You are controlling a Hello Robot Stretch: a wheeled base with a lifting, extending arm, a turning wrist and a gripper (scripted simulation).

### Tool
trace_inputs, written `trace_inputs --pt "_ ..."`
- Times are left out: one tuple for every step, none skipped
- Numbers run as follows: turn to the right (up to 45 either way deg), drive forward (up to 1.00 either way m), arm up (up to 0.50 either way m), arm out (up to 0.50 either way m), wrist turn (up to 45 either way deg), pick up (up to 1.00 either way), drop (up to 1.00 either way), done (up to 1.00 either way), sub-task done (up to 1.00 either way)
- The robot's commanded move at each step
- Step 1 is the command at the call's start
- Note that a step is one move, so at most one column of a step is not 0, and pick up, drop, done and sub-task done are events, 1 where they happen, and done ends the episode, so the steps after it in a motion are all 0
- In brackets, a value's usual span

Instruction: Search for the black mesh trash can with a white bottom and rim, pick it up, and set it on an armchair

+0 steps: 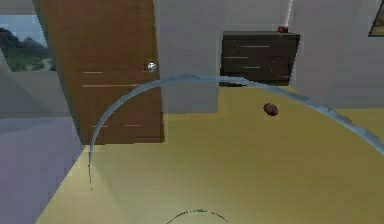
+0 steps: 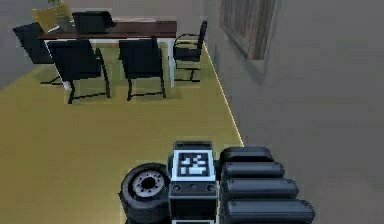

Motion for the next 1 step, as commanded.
trace_inputs --pt "18.0 0.0 0.0 0.0 0.0 0.0 0.0 0.0 0.0"
